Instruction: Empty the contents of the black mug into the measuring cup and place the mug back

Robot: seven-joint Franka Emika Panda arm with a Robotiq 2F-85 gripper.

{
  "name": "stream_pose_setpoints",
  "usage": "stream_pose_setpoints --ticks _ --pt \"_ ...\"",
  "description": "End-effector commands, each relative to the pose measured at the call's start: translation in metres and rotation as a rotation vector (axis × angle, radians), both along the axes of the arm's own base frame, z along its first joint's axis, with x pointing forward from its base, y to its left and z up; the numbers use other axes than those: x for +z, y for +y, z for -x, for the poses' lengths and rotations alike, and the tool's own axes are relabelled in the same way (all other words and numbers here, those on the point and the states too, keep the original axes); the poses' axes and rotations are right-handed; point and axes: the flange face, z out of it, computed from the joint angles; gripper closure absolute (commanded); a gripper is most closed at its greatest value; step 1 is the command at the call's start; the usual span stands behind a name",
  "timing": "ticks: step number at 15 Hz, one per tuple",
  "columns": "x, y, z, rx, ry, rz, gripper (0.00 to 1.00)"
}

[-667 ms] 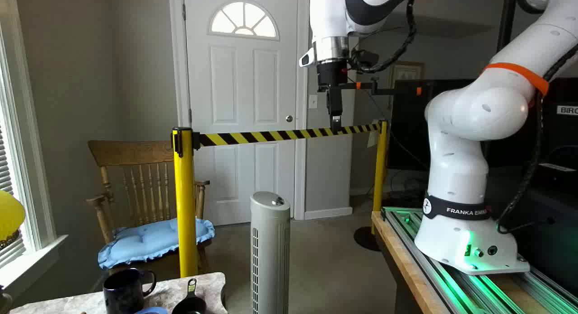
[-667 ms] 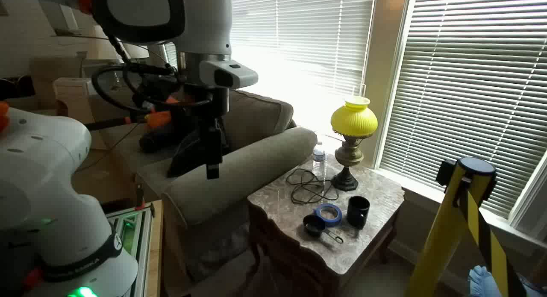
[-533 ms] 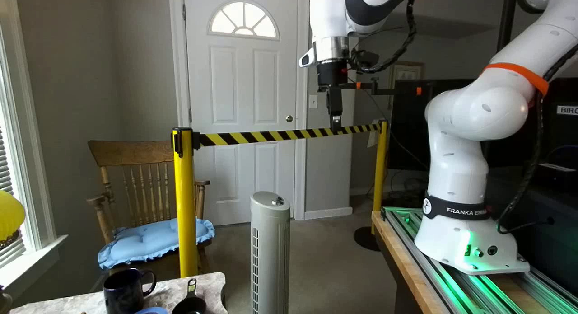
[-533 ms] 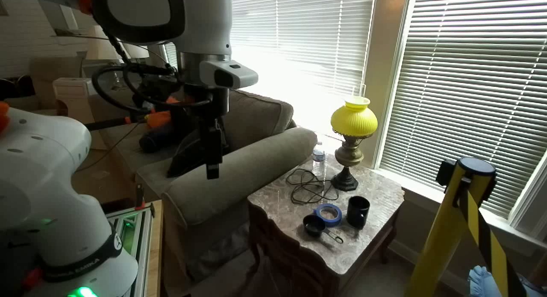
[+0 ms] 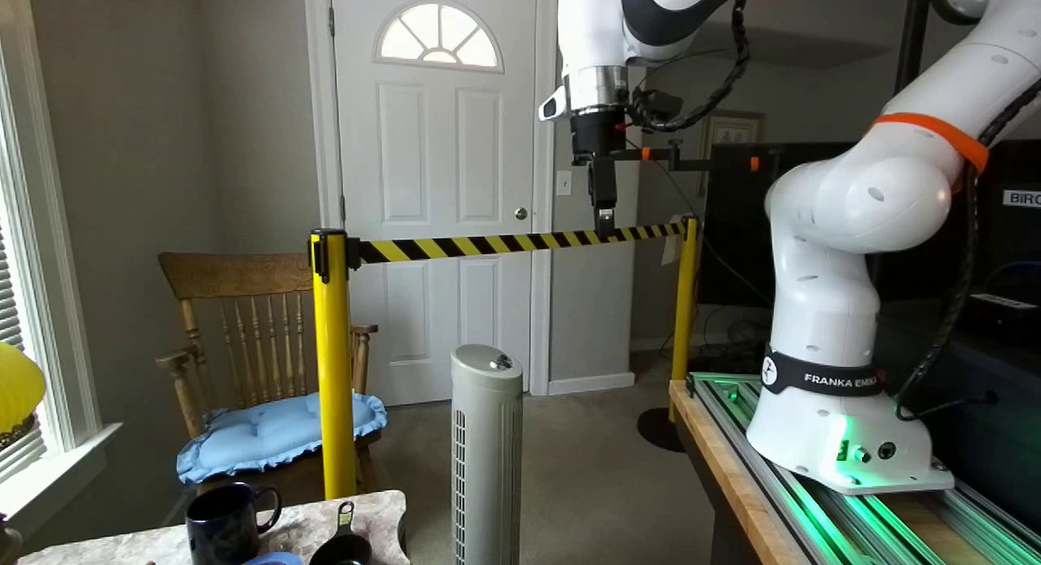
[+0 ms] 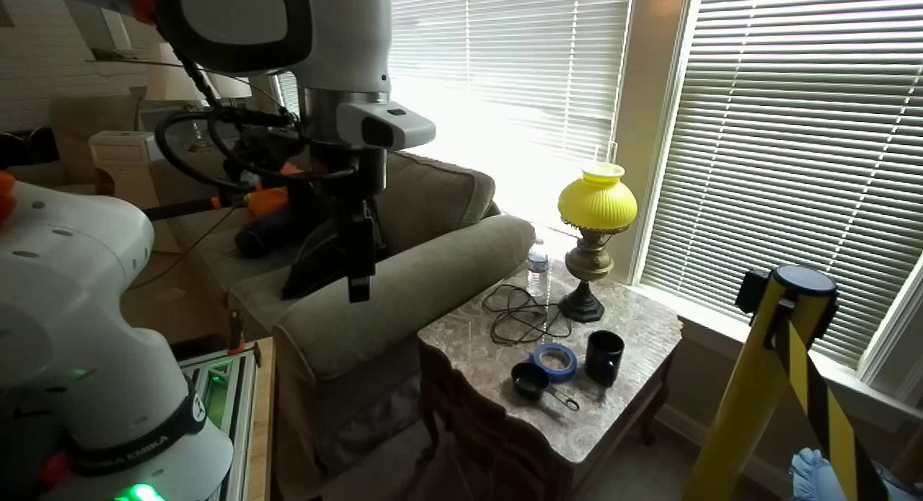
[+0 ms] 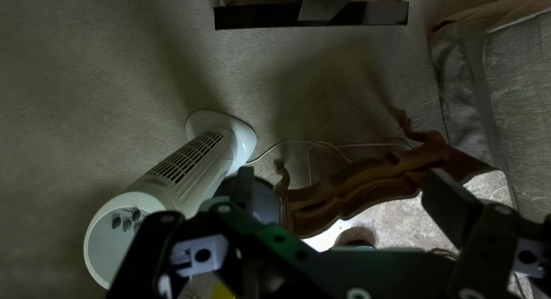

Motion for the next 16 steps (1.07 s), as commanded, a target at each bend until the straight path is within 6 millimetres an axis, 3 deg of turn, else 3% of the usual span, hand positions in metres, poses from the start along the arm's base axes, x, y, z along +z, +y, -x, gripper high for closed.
stream_pose_setpoints --ticks 1,4,7,10,12,16 --pt "0.0 0.0 0.0 0.0 0.001 0.0 0.0" --pt "-0.02 -0.038 -0.027 0.041 -0.061 -0.029 0.0" --pt "-0.033 -0.08 -0.07 0.214 -0.173 0.005 0.0" --pt "-0.042 -0.106 -0.116 0.367 -0.27 0.041 0.0" --pt "-0.05 -0.11 -0.149 0.473 -0.319 0.055 0.0" --pt "-0.072 -0.088 -0.202 0.688 -0.38 0.055 0.0"
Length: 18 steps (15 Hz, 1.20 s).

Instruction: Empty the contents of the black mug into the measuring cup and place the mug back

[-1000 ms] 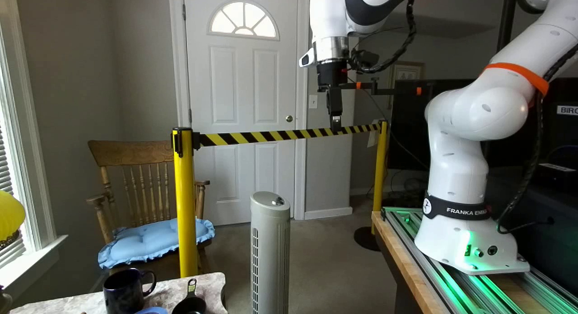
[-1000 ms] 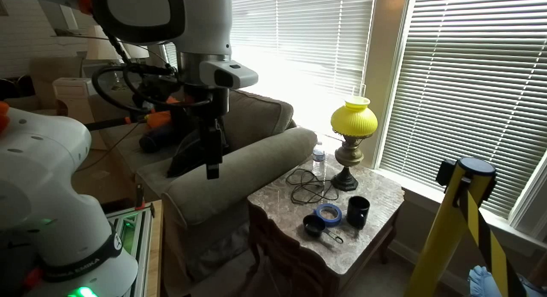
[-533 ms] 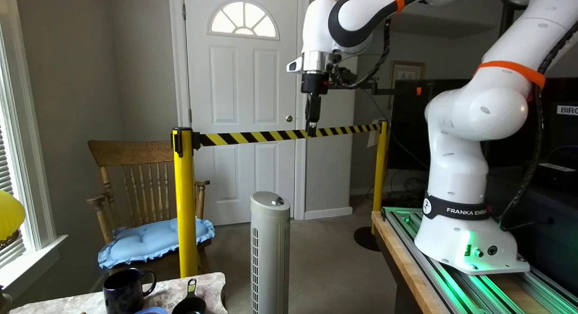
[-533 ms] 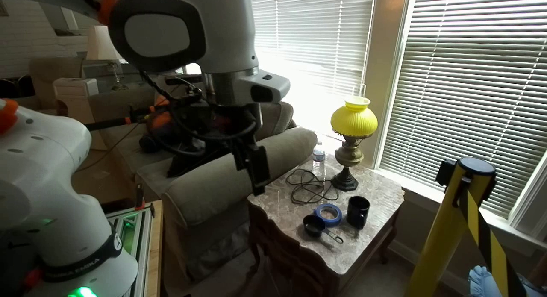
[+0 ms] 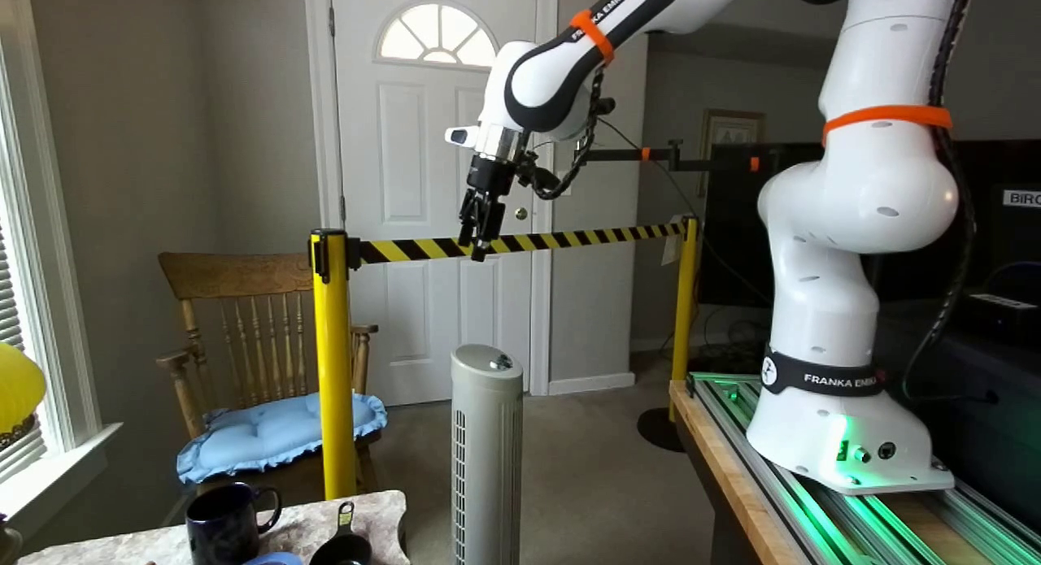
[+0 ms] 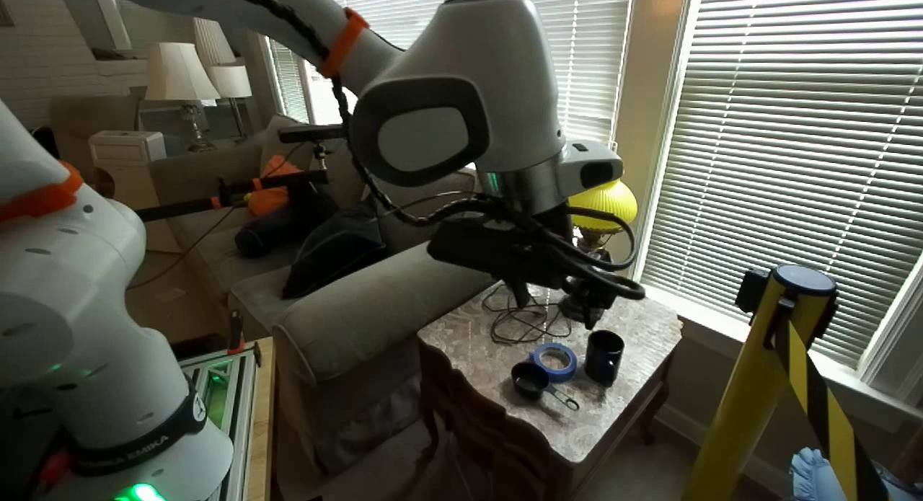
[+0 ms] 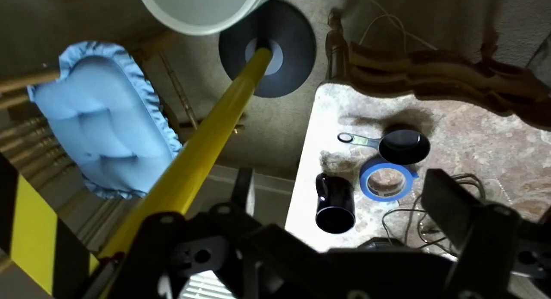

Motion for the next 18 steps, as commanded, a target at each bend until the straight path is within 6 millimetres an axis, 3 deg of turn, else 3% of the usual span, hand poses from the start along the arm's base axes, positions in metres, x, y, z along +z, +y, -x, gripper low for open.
stream_pose_setpoints --ticks 1,5,7,8,9,13,18 --pt "-0.031 0.018 -0.053 0.193 -0.032 0.028 0.0" --pt "-0.054 0.076 -0.084 0.37 -0.067 -0.076 0.0" --pt "-0.071 0.089 -0.103 0.447 -0.093 -0.086 0.0" --pt "-0.08 0.09 -0.11 0.485 -0.09 -0.095 0.0" --pt "-0.059 0.097 -0.091 0.427 -0.075 -0.092 0.0" --pt "-0.078 0.093 -0.107 0.472 -0.073 -0.092 0.0" --pt "-0.076 0.091 -0.109 0.473 -0.078 -0.089 0.0"
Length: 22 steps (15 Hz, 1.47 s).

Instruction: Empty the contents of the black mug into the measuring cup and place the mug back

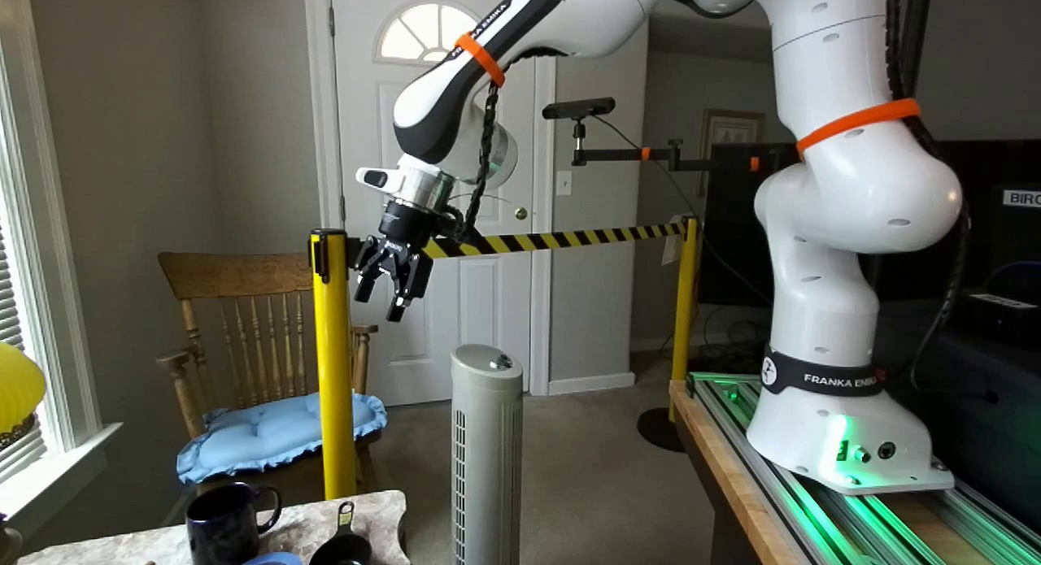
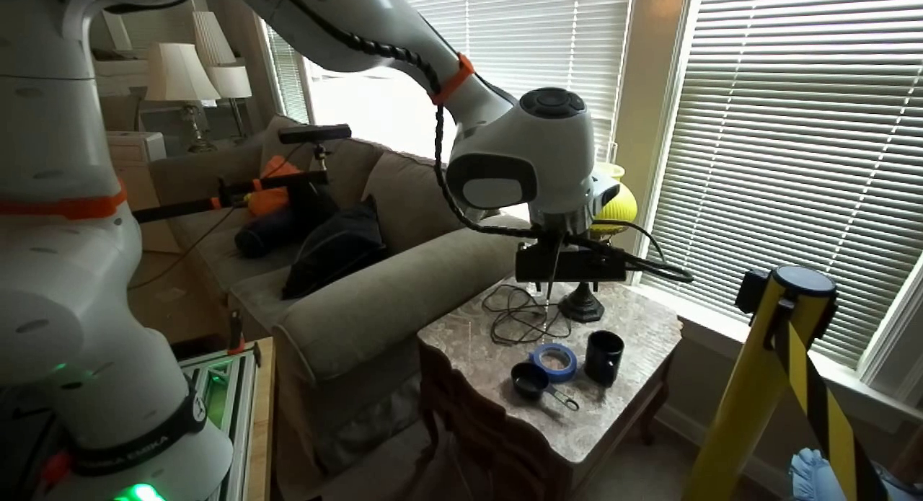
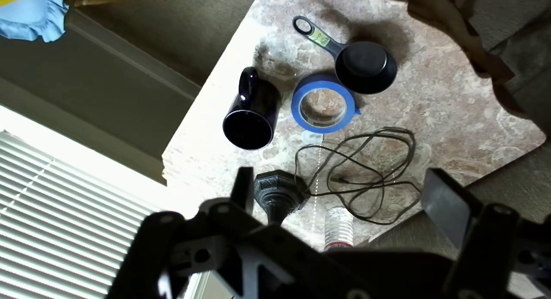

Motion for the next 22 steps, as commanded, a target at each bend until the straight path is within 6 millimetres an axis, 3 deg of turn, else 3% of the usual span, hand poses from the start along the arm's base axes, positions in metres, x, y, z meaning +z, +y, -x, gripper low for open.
stream_pose_setpoints --ticks 1,3,8,14,22 --pt "-0.009 -0.001 -0.009 0.018 0.005 -0.011 0.0" --pt "-0.024 -0.003 -0.022 0.054 0.013 -0.032 0.0" --pt "-0.083 -0.016 -0.062 0.204 -0.029 -0.048 0.0" --pt "-0.143 -0.008 -0.106 0.281 -0.071 -0.075 0.0" --pt "-0.211 -0.011 -0.136 0.228 -0.08 -0.059 0.0"
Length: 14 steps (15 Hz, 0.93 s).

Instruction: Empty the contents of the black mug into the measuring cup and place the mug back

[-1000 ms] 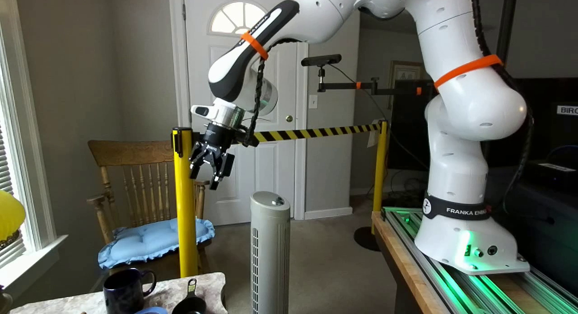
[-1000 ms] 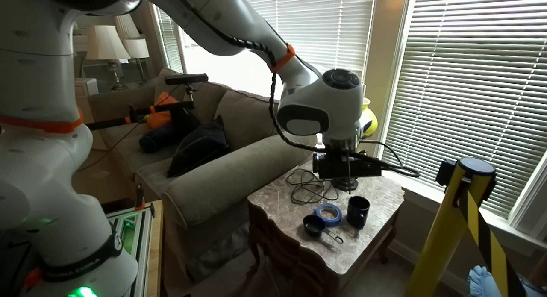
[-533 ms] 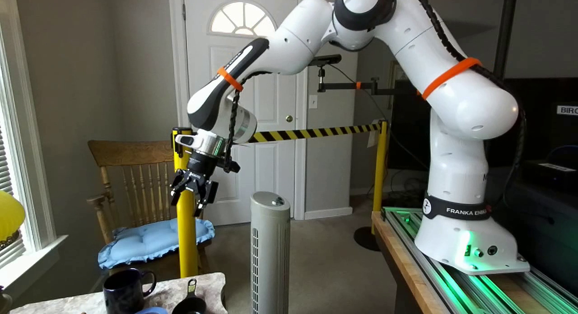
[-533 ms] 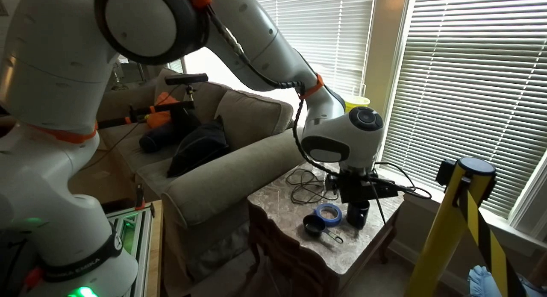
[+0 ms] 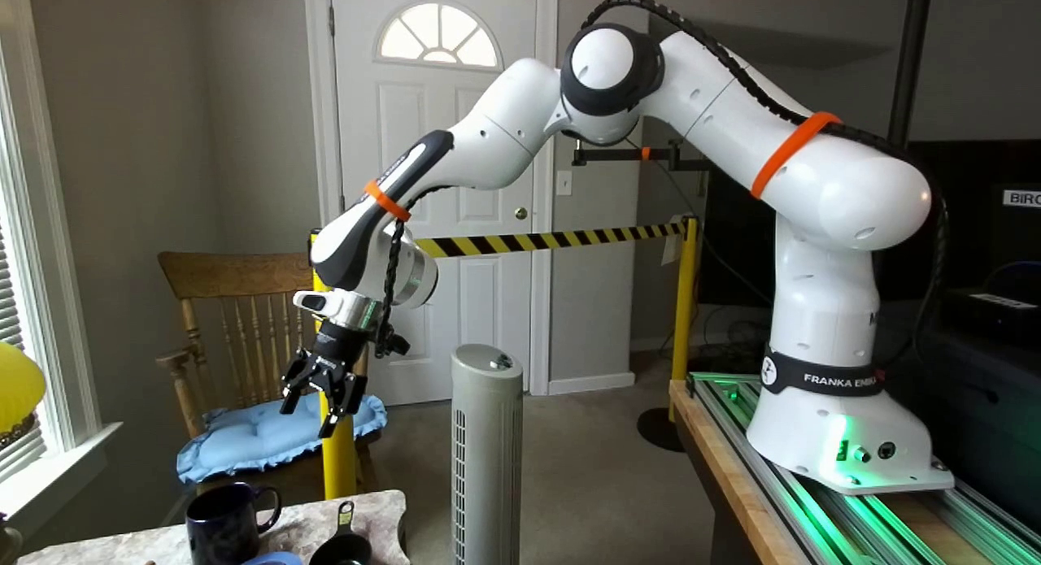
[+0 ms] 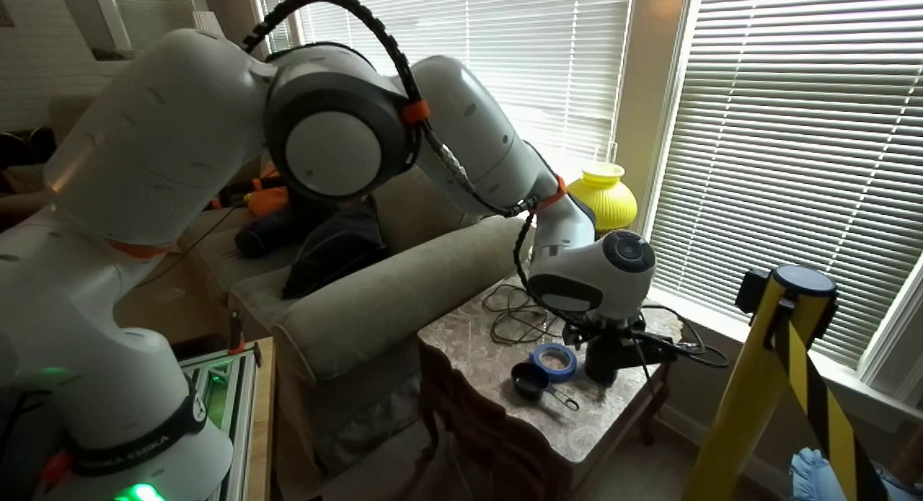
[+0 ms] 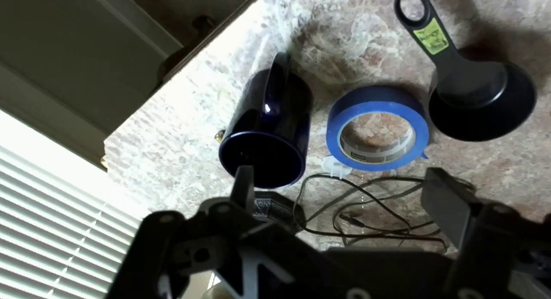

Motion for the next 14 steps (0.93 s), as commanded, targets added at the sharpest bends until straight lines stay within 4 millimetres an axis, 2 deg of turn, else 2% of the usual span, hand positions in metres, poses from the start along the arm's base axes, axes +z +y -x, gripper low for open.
stream_pose_setpoints --ticks 1,3,4,9,11,14 --pt "-0.027 -0.008 -0.018 -0.042 -0.032 0.002 0.0" --pt "-0.036 -0.011 -0.023 -0.066 -0.041 -0.017 0.0" --pt "-0.023 -0.006 -0.013 -0.037 -0.018 -0.002 0.0" --pt "-0.031 -0.007 -0.018 -0.055 -0.025 -0.02 0.0" --pt "-0.048 -0.007 -0.025 -0.052 -0.001 -0.02 0.0" --pt "-0.057 -0.002 -0.03 -0.028 -0.011 -0.015 0.0"
